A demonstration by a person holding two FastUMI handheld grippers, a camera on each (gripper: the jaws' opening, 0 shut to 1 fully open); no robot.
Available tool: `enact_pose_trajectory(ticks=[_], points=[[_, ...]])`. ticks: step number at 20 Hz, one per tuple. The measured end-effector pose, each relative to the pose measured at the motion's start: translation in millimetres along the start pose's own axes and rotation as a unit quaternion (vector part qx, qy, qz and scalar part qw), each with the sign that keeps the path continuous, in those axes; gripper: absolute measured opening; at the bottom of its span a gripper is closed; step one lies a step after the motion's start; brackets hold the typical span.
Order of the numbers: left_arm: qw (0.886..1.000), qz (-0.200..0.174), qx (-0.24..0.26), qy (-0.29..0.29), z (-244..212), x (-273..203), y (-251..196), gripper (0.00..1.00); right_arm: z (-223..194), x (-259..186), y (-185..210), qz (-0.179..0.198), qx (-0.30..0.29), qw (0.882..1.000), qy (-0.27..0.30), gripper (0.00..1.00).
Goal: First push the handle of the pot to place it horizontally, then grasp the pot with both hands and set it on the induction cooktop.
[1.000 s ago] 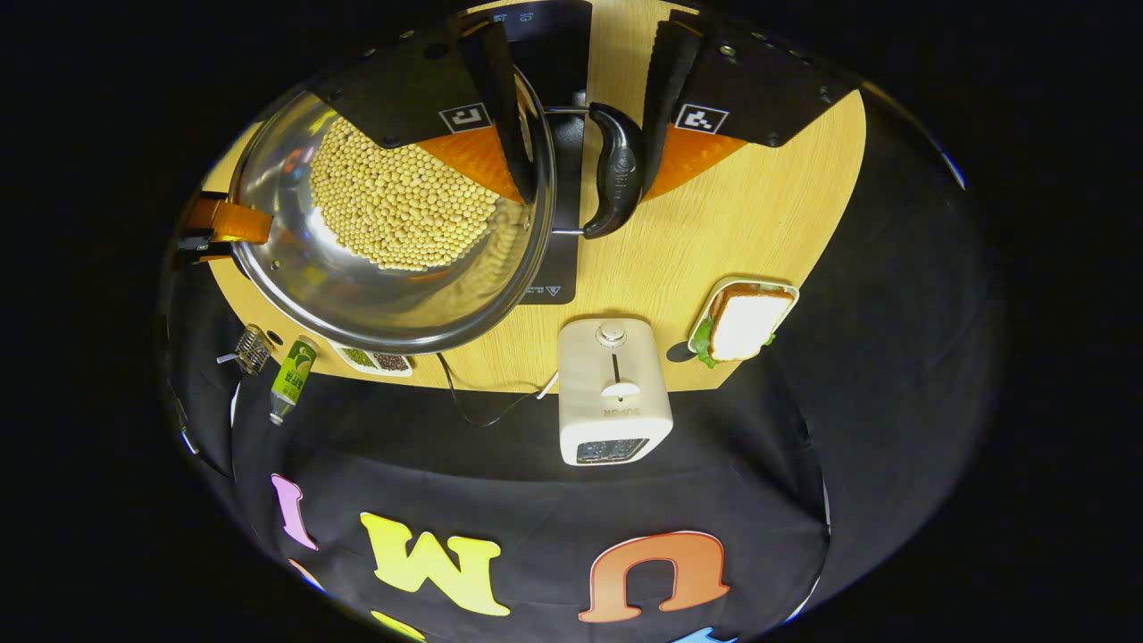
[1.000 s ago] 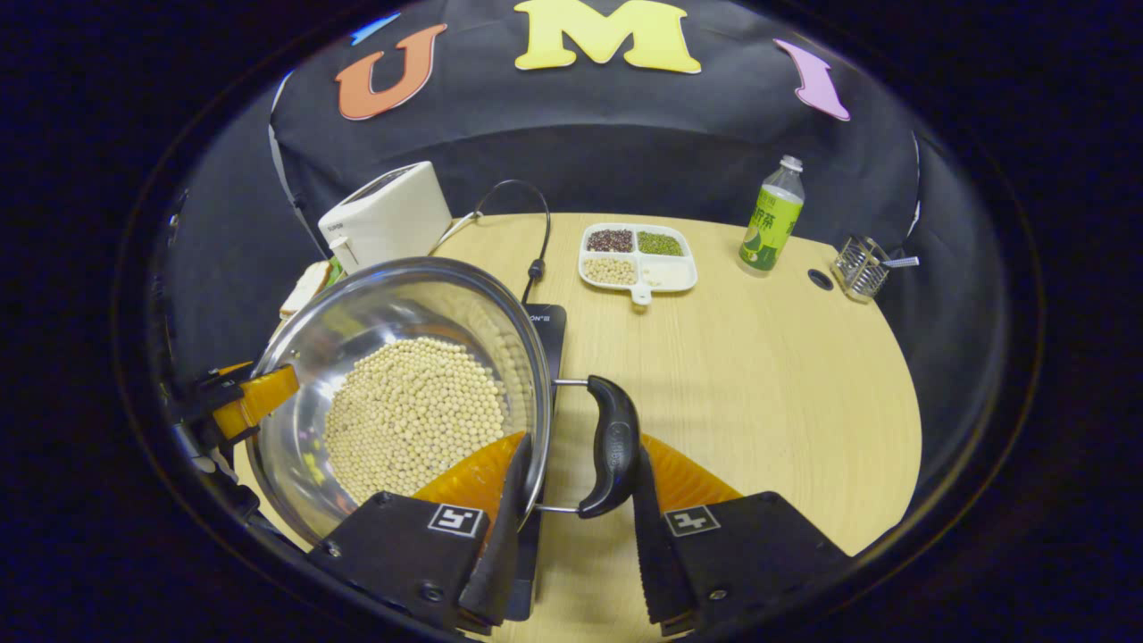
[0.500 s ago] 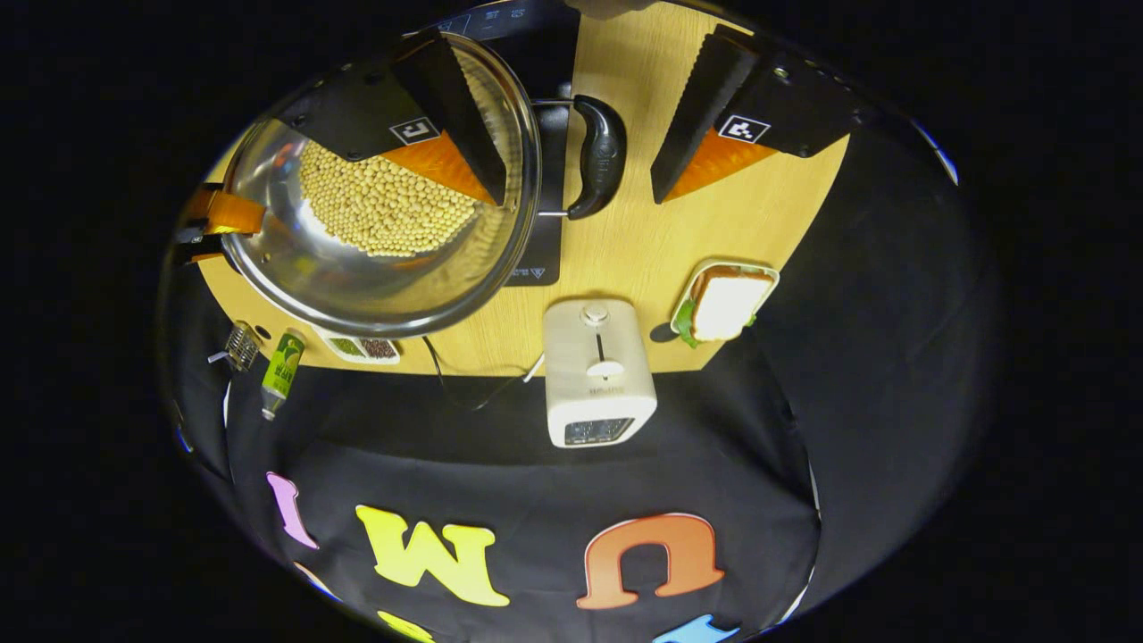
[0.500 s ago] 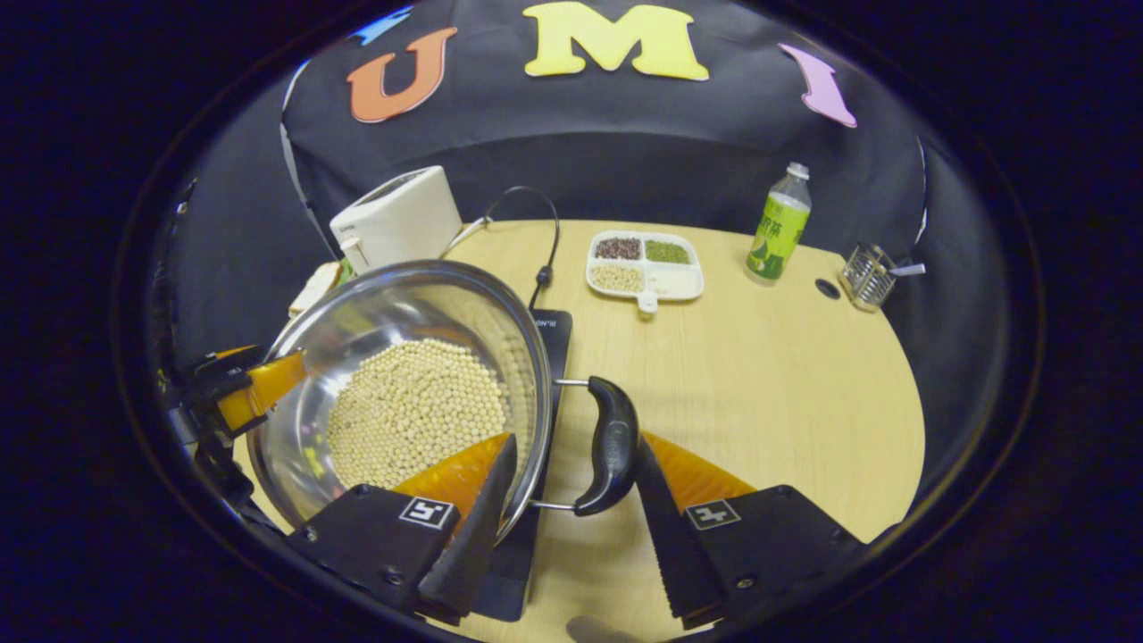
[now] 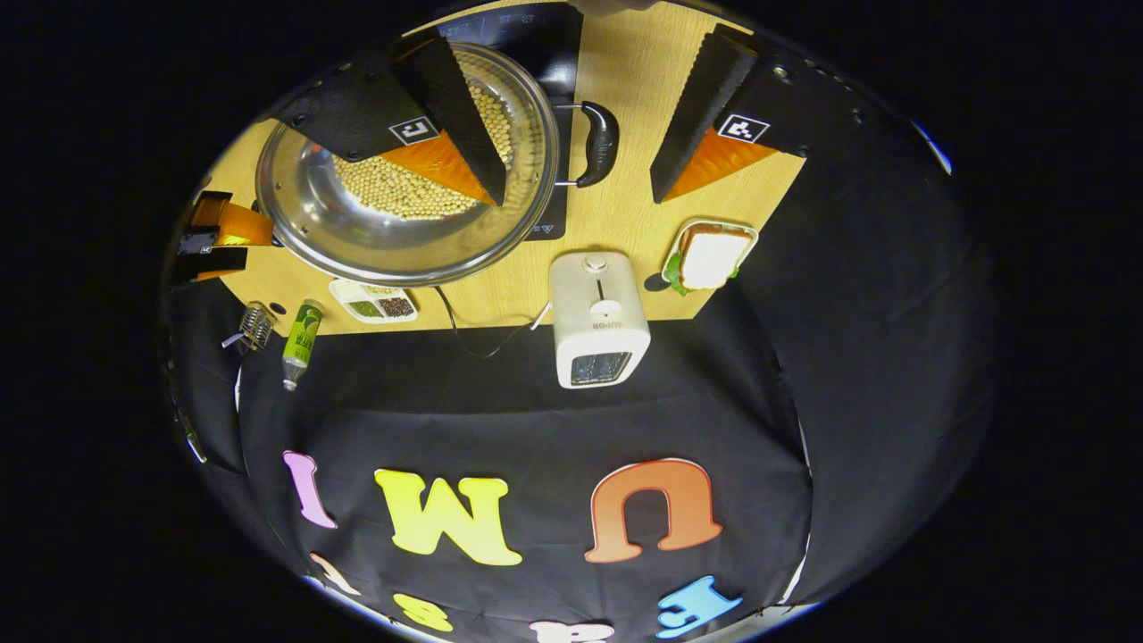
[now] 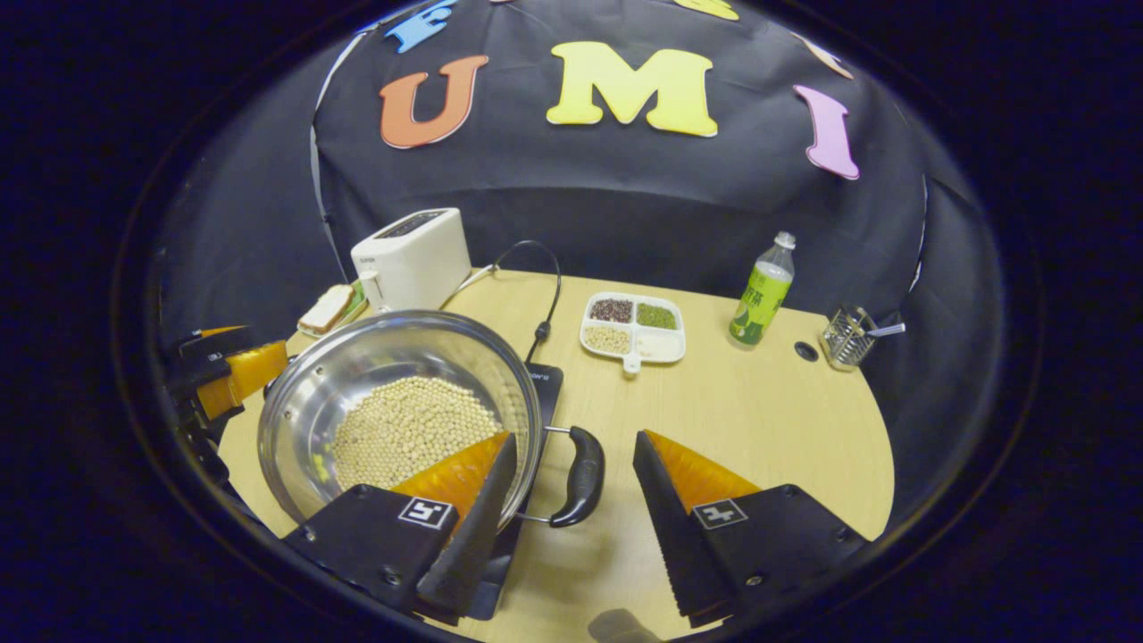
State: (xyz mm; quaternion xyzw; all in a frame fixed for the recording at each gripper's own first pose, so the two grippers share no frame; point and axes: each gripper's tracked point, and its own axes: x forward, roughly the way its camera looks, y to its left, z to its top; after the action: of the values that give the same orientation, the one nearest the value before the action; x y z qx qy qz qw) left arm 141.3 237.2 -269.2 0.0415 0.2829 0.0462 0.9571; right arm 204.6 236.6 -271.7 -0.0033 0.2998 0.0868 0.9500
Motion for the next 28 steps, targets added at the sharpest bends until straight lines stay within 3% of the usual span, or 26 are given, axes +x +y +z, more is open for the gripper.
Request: enact_pose_trajectory(ticks=[7, 9, 13, 17, 22, 28], points=[[0.997, -0.002, -0.018, -0.07, 45, -63, -29, 0.97, 44, -59, -12, -0.012, -0.017, 0.997, -0.075, 0.82], [0.996, -0.004, -0.028, -0.085, 58, -82, -34, 0.96, 54, -77, -17, -0.016, -0.021, 0.995, -0.094, 0.84], [0.992, -0.007, -0.036, -0.119, 85, -120, -51, 0.97, 76, -120, -34, -0.025, -0.021, 0.99, -0.139, 0.99], [0.988, -0.004, -0.028, -0.154, 112, -156, -71, 0.97, 92, -169, -53, -0.021, -0.006, 0.984, -0.178, 1.0], [0.981, 0.001, -0.017, -0.195, 142, -206, -111, 0.96, 121, -240, -102, -0.026, 0.007, 0.971, -0.238, 1.0], [0.968, -0.009, 0.004, -0.249, 184, -261, -183, 0.96, 125, -313, -179, -0.033, 0.027, 0.96, -0.276, 1.0]])
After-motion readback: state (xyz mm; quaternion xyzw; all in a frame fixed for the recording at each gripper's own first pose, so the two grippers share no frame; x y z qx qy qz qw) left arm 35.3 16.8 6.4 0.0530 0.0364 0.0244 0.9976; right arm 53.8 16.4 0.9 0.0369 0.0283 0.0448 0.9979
